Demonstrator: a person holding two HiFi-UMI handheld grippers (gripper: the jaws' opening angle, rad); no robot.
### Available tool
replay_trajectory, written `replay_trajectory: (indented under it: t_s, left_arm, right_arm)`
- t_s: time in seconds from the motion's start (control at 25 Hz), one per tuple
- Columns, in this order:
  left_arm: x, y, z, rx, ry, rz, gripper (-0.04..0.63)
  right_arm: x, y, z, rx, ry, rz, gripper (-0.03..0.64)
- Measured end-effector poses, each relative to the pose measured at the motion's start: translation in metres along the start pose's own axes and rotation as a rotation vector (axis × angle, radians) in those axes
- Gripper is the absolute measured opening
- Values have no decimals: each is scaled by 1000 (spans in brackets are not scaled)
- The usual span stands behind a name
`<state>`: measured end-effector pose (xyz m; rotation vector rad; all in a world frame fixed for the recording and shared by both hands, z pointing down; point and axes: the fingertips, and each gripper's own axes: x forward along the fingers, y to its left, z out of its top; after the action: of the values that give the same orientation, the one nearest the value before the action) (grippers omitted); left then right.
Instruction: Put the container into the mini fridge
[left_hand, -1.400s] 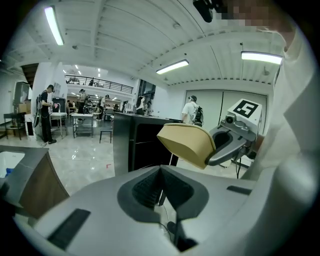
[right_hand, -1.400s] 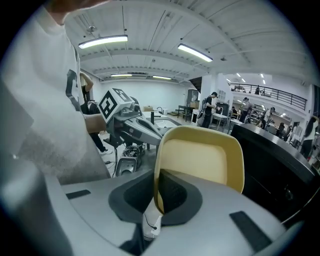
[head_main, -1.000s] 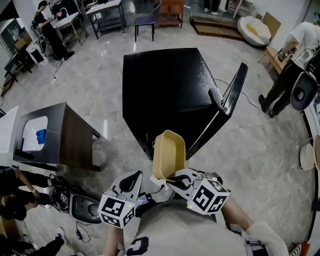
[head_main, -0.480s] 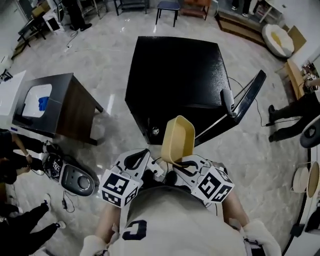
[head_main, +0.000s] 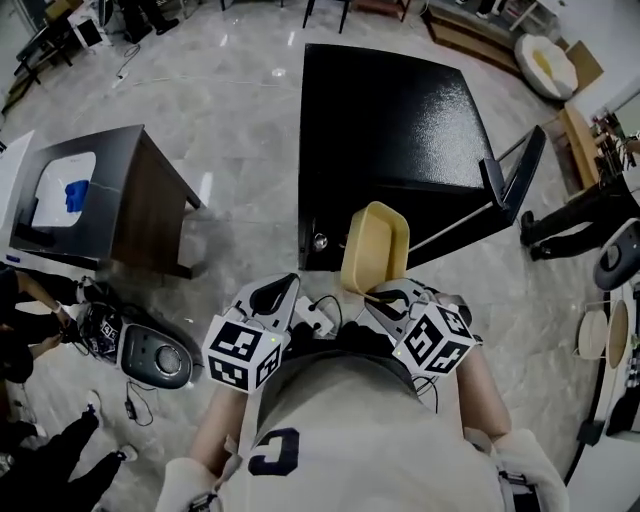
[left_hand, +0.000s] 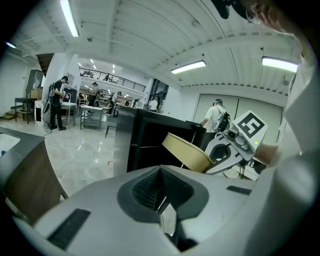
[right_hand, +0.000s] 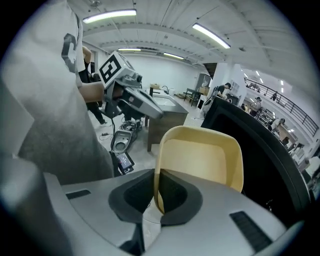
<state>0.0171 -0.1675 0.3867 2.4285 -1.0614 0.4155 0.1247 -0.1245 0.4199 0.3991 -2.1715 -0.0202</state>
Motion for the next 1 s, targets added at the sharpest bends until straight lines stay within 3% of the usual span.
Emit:
replay_trajectory:
  t_s: [0.2, 0.4, 0.6, 0.72, 1.0]
  left_arm:
    - [-12, 12, -1, 10, 0, -28, 54]
    - [-4, 21, 1, -13, -6, -6, 54]
    - [12, 16, 10, -125, -6, 4, 54]
    - [22, 11, 24, -105, -17, 55, 54]
    - [51, 17, 12, -111, 80, 217, 54]
  right_arm:
    - [34, -6, -21, -23, 115, 14, 34]
    - [67, -35, -55, -98, 209, 16, 34]
    - [93, -64, -90, -163, 252, 51, 34]
    - [105, -79, -113, -190, 269, 87, 35]
    - [137, -112, -151, -241, 273, 132, 35]
